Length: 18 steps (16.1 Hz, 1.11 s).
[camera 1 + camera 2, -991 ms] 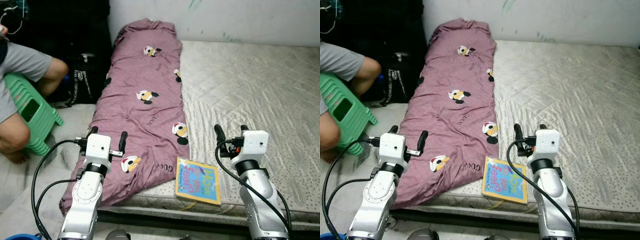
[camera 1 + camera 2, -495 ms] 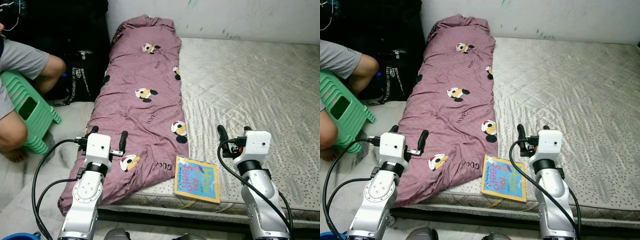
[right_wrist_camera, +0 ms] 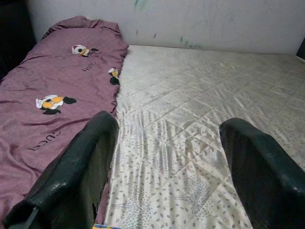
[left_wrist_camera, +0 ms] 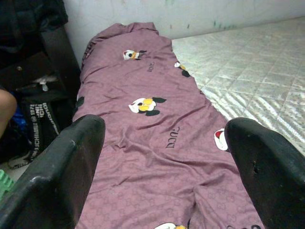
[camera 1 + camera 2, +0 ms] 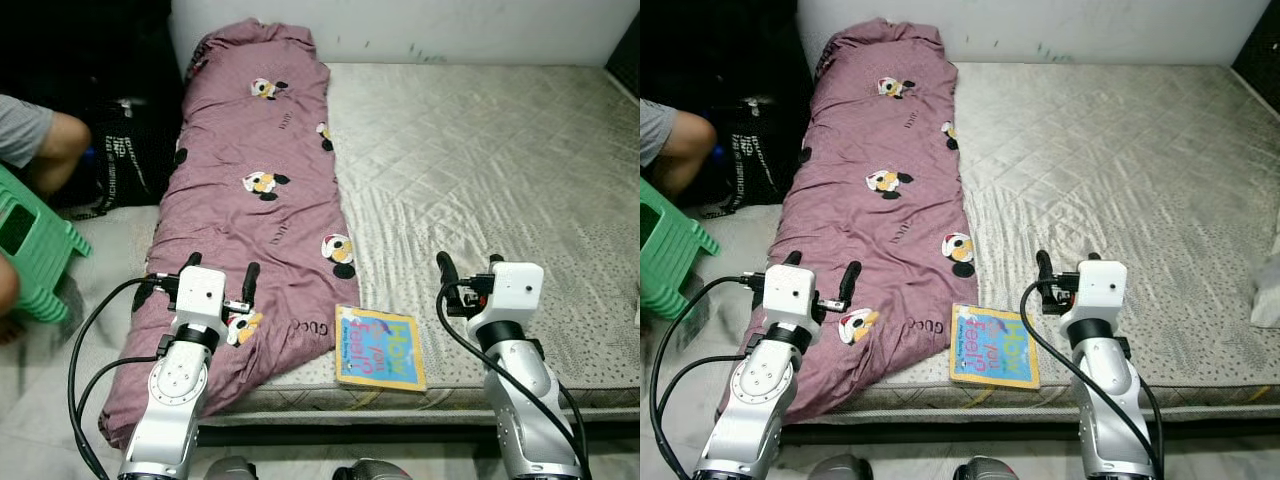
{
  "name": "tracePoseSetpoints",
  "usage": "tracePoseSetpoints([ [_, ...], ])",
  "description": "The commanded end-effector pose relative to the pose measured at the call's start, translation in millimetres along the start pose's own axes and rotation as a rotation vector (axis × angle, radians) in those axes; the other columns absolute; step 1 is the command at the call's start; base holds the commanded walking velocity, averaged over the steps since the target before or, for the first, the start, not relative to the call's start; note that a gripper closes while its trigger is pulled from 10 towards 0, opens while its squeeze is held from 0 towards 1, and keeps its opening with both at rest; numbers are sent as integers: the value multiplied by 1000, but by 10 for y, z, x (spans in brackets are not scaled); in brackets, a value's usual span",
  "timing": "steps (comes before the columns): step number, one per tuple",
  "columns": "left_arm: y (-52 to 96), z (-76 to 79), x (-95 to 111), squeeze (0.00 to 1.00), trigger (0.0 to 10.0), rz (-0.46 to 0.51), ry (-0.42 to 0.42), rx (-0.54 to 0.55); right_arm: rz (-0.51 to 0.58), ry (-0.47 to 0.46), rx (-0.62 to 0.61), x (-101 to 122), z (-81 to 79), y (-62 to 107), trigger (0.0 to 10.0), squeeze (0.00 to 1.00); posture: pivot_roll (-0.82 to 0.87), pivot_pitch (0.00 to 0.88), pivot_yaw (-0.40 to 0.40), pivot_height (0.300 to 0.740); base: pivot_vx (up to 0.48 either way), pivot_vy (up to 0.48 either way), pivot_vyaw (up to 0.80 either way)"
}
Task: Clean up the room
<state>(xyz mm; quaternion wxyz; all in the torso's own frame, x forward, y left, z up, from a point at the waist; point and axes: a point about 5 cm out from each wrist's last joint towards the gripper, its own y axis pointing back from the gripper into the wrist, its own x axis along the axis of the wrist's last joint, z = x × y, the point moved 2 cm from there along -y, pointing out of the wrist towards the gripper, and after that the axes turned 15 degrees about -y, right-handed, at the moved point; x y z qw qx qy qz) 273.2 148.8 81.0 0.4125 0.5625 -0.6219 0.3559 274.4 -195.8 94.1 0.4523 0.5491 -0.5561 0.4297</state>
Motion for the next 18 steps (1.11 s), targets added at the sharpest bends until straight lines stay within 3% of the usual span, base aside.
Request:
tracePoseSetpoints([
  [1, 11, -7, 17, 0, 10000, 2, -4, -4, -5, 1, -11, 2, 19, 14, 10000, 0, -34, 101, -24, 740, 0, -270, 0],
  [18, 20, 26, 48, 0, 10000, 6, 5, -24, -18, 13, 5, -36, -13, 49, 10000, 0, -37, 110, -27, 740, 0, -334, 0],
])
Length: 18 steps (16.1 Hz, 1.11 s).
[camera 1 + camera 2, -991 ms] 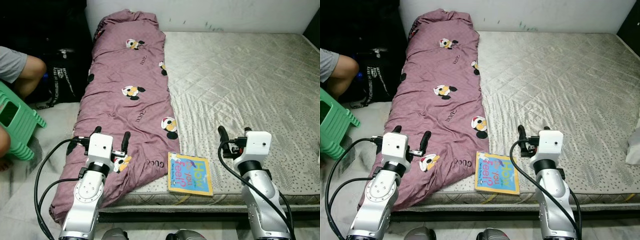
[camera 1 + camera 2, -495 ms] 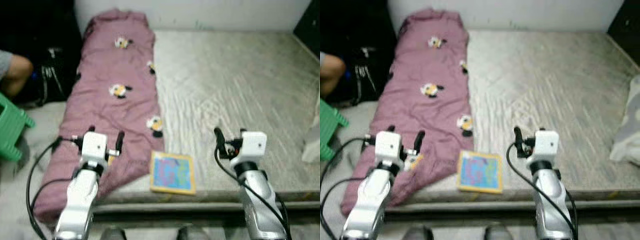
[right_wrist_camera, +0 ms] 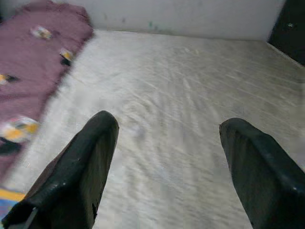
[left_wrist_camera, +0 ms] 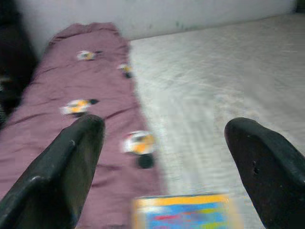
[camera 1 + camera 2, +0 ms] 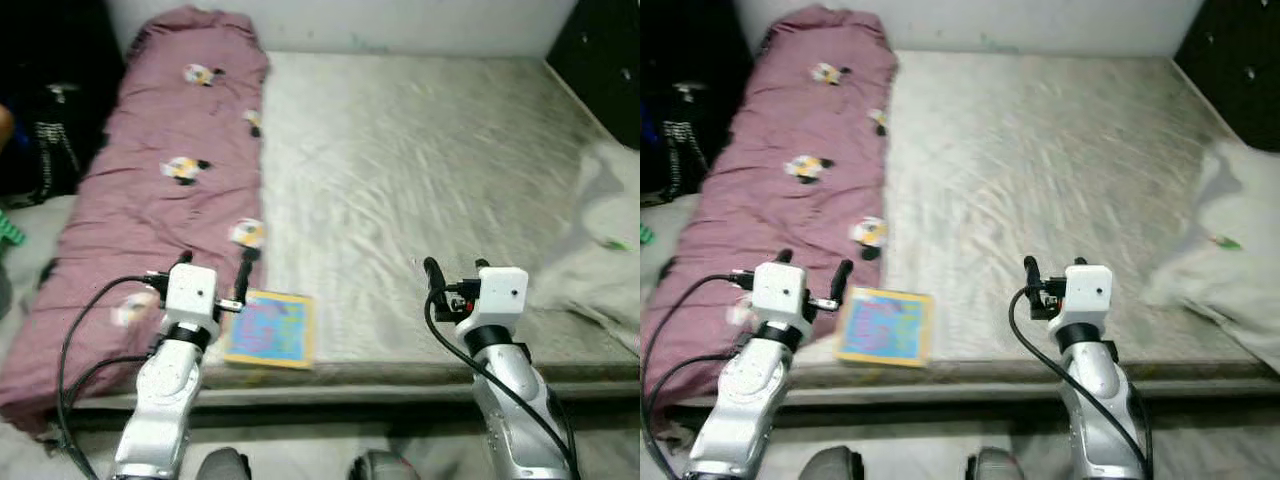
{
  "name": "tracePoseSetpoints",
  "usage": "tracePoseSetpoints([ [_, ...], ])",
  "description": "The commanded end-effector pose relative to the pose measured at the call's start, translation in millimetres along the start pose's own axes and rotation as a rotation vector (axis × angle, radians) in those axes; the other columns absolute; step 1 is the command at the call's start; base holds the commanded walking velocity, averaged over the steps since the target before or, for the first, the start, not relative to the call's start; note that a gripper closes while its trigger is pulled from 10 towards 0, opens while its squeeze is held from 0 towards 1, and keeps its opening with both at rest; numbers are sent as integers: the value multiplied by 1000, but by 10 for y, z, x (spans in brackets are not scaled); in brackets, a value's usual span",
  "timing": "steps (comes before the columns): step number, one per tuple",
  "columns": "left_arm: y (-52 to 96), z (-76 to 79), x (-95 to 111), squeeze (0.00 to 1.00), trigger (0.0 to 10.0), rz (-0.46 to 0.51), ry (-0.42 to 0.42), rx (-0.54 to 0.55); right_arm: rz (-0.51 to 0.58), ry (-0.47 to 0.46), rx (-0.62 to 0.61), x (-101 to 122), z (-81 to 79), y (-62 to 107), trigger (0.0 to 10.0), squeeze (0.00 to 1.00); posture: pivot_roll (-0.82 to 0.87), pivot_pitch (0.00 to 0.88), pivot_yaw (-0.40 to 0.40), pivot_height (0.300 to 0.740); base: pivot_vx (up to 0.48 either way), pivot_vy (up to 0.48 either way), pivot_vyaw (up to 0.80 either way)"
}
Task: Clean up the room
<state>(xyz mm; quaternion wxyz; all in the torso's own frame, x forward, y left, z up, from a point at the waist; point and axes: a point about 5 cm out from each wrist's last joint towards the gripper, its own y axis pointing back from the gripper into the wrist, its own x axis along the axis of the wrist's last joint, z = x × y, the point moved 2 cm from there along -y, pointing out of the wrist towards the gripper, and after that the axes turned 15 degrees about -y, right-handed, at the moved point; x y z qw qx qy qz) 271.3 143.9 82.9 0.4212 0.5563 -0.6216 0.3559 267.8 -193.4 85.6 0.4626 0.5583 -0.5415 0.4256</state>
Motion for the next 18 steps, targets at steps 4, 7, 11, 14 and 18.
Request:
tracePoseSetpoints([
  [4, 15, -8, 11, 0, 10000, 1, -9, -10, 17, 8, -2, 52, 4, -15, 10000, 0, -35, 115, -32, 740, 0, -337, 0],
  [7, 23, -3, 10, 0, 10000, -1, -9, -9, 14, 13, -1, 52, 12, -18, 10000, 0, -35, 116, -34, 740, 0, -331, 0],
  [11, 28, 10, 9, 0, 10000, -3, -6, -15, 10, 22, -2, 55, 32, -18, 10000, 0, -38, 115, -39, 740, 0, -302, 0],
  [14, 34, 22, 10, 0, 10000, -4, 13, -10, 6, 26, 0, 52, 46, -13, 10000, 0, -37, 114, -43, 740, 0, 0, 0],
  [18, 44, 22, 15, 0, 10000, -3, 19, -7, -1, 23, -2, 48, 42, -20, 10000, 0, -39, 117, -45, 740, 0, 0, -142],
])
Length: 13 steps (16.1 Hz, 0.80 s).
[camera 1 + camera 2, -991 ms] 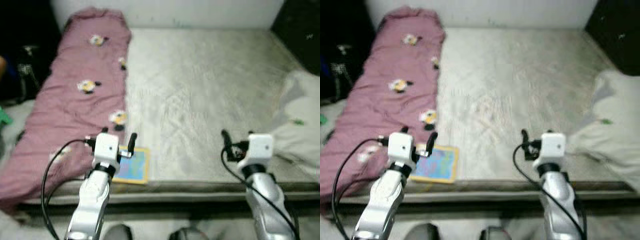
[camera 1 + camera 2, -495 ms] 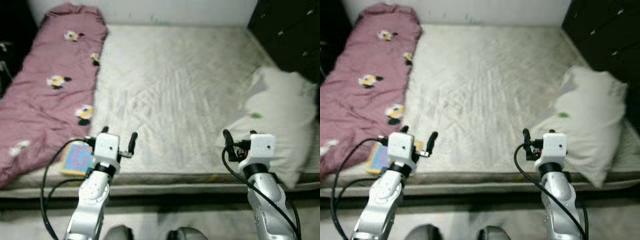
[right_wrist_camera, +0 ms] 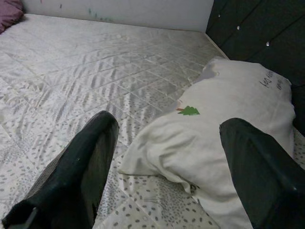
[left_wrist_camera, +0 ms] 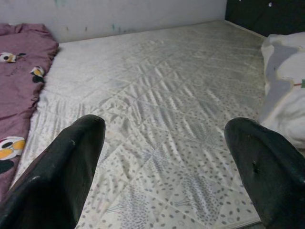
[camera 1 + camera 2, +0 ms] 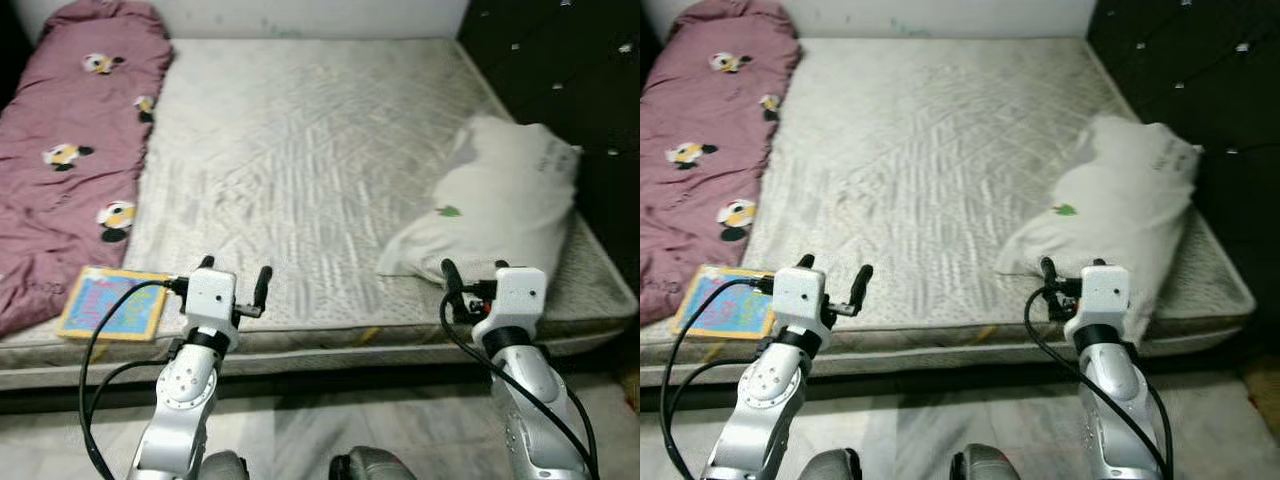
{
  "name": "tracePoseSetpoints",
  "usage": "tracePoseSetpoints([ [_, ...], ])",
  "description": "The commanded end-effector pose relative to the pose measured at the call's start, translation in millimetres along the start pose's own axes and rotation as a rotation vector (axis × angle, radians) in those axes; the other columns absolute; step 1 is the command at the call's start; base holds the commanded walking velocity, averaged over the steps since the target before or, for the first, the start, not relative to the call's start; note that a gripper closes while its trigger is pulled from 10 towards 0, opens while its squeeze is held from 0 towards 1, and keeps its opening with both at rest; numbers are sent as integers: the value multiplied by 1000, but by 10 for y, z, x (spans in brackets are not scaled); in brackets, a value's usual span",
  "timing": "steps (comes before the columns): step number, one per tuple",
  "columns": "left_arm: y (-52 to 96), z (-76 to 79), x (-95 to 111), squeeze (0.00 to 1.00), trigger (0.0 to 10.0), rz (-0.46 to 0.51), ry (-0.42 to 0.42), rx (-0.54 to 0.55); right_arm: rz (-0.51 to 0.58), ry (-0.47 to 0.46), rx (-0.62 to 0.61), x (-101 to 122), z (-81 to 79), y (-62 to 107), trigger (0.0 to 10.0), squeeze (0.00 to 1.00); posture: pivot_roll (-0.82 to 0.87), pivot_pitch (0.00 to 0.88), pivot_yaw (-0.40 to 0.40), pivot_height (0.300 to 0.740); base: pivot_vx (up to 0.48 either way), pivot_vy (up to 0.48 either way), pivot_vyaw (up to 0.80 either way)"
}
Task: Clean up the room
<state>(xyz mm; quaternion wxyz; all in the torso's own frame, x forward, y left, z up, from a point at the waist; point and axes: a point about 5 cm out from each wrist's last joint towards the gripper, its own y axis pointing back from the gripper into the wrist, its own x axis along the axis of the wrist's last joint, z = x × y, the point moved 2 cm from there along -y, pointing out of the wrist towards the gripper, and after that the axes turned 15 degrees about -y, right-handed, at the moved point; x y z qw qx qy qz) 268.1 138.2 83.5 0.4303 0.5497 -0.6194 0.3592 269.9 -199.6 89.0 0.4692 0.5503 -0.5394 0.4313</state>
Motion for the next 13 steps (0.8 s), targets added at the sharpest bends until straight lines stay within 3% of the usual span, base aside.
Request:
tracePoseSetpoints([
  [1, 21, -31, -10, 0, 10000, -4, -4, 3, -8, 2, 4, -1, -10, 3, 10000, 0, -39, 117, -45, 740, 0, 0, -569],
  [5, 20, -30, -11, 0, 10000, -7, 16, 7, -10, 3, 2, -2, 1, 15, 10000, 0, -41, 120, -45, 740, 0, 0, -584],
  [9, 20, -21, 25, 0, 10000, 20, 24, -12, -7, 9, 5, 4, -3, 21, 10000, 0, -44, 126, -44, 740, 0, 0, 0],
  [13, 20, -20, 36, 0, 10000, 31, 33, -22, -8, 11, 5, 0, -8, 17, 10000, 0, -42, 127, -42, 740, 268, 0, 0],
])
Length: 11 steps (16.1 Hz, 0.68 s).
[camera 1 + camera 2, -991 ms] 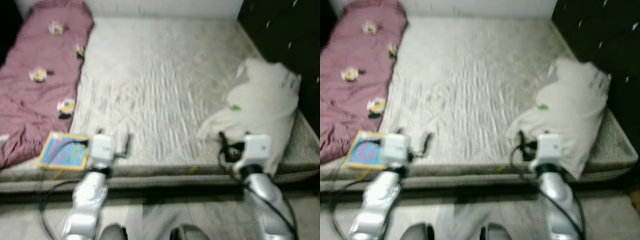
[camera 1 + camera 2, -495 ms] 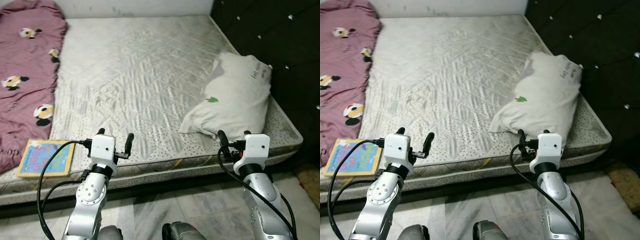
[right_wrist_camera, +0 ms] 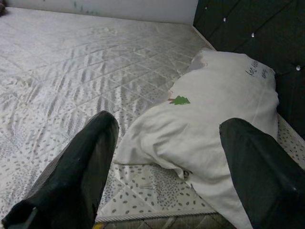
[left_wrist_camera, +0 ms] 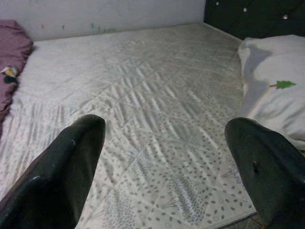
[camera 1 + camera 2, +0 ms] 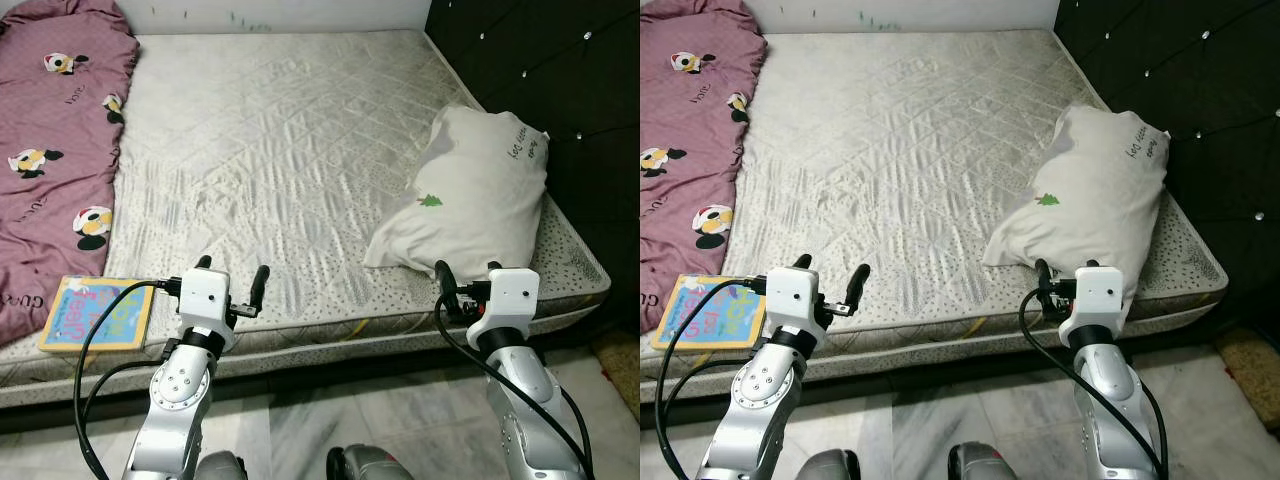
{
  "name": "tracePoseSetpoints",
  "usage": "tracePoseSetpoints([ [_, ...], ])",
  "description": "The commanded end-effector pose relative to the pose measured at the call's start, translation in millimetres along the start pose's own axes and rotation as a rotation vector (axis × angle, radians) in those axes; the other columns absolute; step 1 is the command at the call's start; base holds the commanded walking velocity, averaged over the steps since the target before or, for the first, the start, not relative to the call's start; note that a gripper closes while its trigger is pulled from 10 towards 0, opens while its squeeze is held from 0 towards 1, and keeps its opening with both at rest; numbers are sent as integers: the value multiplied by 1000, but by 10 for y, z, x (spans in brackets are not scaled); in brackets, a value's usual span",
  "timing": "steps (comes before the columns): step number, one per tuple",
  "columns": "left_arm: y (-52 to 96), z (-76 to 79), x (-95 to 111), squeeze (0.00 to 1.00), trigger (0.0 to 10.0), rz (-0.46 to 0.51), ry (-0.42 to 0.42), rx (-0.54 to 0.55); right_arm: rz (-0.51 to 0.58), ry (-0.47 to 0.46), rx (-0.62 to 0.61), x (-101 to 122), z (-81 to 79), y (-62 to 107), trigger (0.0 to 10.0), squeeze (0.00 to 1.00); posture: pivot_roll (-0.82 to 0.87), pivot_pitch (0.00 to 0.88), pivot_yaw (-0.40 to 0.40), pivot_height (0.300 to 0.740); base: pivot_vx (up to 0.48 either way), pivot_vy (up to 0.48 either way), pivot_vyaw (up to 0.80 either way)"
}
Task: Clean up the room
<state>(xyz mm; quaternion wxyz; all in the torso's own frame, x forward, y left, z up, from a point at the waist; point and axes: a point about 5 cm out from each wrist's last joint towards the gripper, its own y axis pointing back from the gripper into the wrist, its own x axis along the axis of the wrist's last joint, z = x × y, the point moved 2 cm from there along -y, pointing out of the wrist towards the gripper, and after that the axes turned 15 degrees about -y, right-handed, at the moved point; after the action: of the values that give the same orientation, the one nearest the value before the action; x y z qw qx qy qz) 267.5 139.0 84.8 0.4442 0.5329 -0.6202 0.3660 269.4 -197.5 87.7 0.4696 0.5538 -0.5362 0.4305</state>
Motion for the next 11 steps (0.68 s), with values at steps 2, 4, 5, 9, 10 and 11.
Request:
tracePoseSetpoints([
  [2, 8, -12, 23, 0, 10000, 13, -2, -3, 1, 13, 1, 18, 5, 9, 10000, 0, -43, 127, -41, 740, 277, 0, 0],
  [4, 6, -12, 18, 0, 10000, 12, -2, -6, 1, 15, 1, 14, 7, 11, 10000, 0, -43, 127, -41, 740, 277, 0, 0],
  [5, 7, -12, 17, 0, 10000, 13, -1, -8, 1, 15, 0, 14, 9, 13, 10000, 0, -43, 127, -41, 740, 277, 0, 0],
  [9, -1, -7, 9, 0, 10000, 9, -2, -12, 5, 17, -1, 20, 14, 9, 10000, 0, -46, 125, -41, 740, 131, 0, 0],
  [10, -1, -7, 8, 0, 10000, 9, -3, -12, 6, 16, -1, 22, 14, 8, 10000, 0, -44, 125, -41, 740, 0, 0, 0],
  [11, -3, -7, 8, 0, 10000, 9, -4, -13, 8, 17, -2, 24, 13, 6, 10000, 0, -45, 125, -41, 740, 247, 0, 0],
])
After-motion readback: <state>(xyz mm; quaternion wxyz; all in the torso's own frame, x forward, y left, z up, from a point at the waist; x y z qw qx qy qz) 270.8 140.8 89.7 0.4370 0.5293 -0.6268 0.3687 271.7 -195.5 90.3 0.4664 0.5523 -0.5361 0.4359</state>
